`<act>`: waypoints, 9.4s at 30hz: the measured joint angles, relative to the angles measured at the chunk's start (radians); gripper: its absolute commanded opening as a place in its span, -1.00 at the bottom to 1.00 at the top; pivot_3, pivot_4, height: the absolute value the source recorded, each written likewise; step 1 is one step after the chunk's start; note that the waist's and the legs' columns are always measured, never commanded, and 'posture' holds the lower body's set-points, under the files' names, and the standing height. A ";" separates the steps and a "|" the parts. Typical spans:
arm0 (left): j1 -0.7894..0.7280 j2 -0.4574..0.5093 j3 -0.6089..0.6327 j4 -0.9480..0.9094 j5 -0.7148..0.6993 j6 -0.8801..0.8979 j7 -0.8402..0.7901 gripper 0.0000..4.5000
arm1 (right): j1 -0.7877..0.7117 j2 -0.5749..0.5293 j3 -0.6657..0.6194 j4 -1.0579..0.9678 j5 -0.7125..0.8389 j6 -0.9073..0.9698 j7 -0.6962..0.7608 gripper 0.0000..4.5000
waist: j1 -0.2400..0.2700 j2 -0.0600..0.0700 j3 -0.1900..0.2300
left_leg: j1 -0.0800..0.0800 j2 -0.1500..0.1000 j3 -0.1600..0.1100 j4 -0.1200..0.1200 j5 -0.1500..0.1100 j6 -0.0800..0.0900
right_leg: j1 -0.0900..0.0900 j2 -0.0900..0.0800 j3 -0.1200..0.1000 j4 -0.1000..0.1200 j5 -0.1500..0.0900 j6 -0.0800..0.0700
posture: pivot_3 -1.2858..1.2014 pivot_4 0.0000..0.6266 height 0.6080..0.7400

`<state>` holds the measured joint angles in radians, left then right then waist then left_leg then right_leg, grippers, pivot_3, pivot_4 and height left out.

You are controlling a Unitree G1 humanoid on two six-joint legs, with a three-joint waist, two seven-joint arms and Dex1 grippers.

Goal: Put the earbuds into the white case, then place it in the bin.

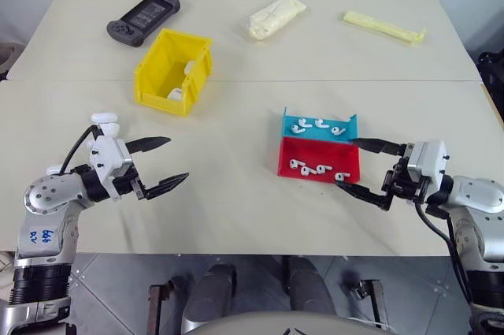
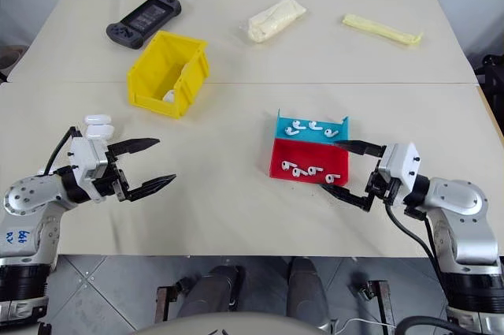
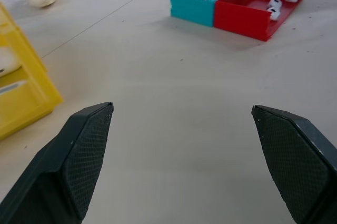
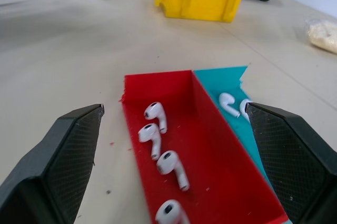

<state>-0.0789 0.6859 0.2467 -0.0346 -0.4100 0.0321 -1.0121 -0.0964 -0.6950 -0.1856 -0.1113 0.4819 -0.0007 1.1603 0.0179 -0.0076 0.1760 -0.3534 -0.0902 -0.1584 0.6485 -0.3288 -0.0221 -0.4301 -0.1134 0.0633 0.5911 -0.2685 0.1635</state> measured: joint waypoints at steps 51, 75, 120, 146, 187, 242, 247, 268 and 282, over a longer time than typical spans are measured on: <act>0.126 0.326 0.401 -0.057 -0.283 1.224 0.816 0.99 | -0.188 0.200 0.260 -0.097 -0.008 0.004 -0.021 1.00 | -0.030 -0.004 -0.001 | 0.001 0.018 0.004 0.001 -0.010 -0.014 | -0.016 0.018 -0.001 0.020 -0.009 -0.019 | 0.03 -0.52 1.00; -0.010 0.312 0.324 0.046 -0.131 1.320 0.743 0.91 | -0.199 0.237 0.287 -0.081 -0.009 -0.040 0.035 1.00 | -0.042 -0.004 -0.001 | 0.002 0.018 0.004 0.002 -0.010 -0.015 | -0.016 0.017 -0.001 0.027 -0.009 -0.019 | 0.03 -0.52 1.00; -0.160 -0.378 -0.262 -0.147 -0.114 0.076 -0.082 0.24 | 0.185 -0.207 -0.132 -0.045 -0.088 0.059 -0.061 1.00 | -0.012 -0.001 -0.003 | 0.003 0.023 0.027 0.016 -0.019 -0.008 | -0.013 0.021 0.000 0.021 -0.005 -0.018 | 0.03 -0.52 1.00; -0.144 -0.406 -0.346 -0.015 -0.047 -0.077 -0.095 0.24 | -0.566 -0.389 0.642 -0.212 -0.352 0.786 0.012 0.84 | 0.009 -0.001 -0.003 | -0.001 0.022 0.028 0.018 -0.019 -0.007 | -0.016 0.018 0.000 0.017 -0.004 -0.015 | 0.03 -0.52 1.00; -0.145 -0.407 -0.346 -0.025 -0.056 -0.077 -0.086 0.24 | -0.557 -0.303 0.665 -0.161 -0.597 0.596 0.127 -0.79 | 0.005 -0.001 -0.003 | 0.000 0.022 0.028 0.019 -0.019 -0.007 | -0.015 0.019 0.000 0.018 -0.004 -0.015 | 0.03 -0.52 1.00; -0.337 -0.497 -0.318 0.001 -0.215 0.140 -0.152 0.24 | -0.050 0.442 0.179 -0.406 0.211 0.279 -0.416 -0.79 | 0.002 -0.002 -0.002 | 0.000 0.022 0.026 0.017 -0.019 -0.007 | -0.015 0.019 0.000 0.018 -0.003 -0.013 | 0.03 -0.52 1.00; -0.330 -0.496 -0.324 0.002 -0.210 0.141 -0.143 0.24 | -0.068 0.386 0.200 -0.384 0.145 0.219 -0.380 -0.79 | 0.003 -0.002 -0.002 | 0.000 0.021 0.027 0.018 -0.019 -0.007 | -0.015 0.019 0.000 0.017 -0.003 -0.013 | 0.03 -0.52 1.00; -0.364 -0.556 -0.326 0.083 -0.172 0.076 -0.166 0.24 | -0.098 0.293 0.182 -0.341 0.214 0.226 -0.345 -0.79 | 0.004 -0.002 -0.002 | 0.000 0.021 0.027 0.018 -0.019 -0.007 | -0.015 0.019 0.000 0.017 -0.003 -0.013 | 0.03 -0.52 1.00; -0.402 -0.560 -0.265 0.086 -0.185 0.037 -0.156 0.24 | -0.030 0.218 0.157 -0.394 0.263 0.295 -0.344 -0.79 | 0.006 -0.002 -0.002 | 0.000 0.021 0.027 0.018 -0.019 -0.007 | -0.015 0.019 0.000 0.017 -0.003 -0.013 | 0.03 -0.52 1.00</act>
<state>-0.4805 0.1256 -0.0184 0.0519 -0.5950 0.0687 -1.1683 -0.1264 -0.4773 -0.0283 -0.5049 0.7453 0.2941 0.8166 0.0238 -0.0097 0.1738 -0.3533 -0.0687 -0.1316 0.6663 -0.3475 -0.0288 -0.4451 -0.0947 0.0632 0.6084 -0.2711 0.1503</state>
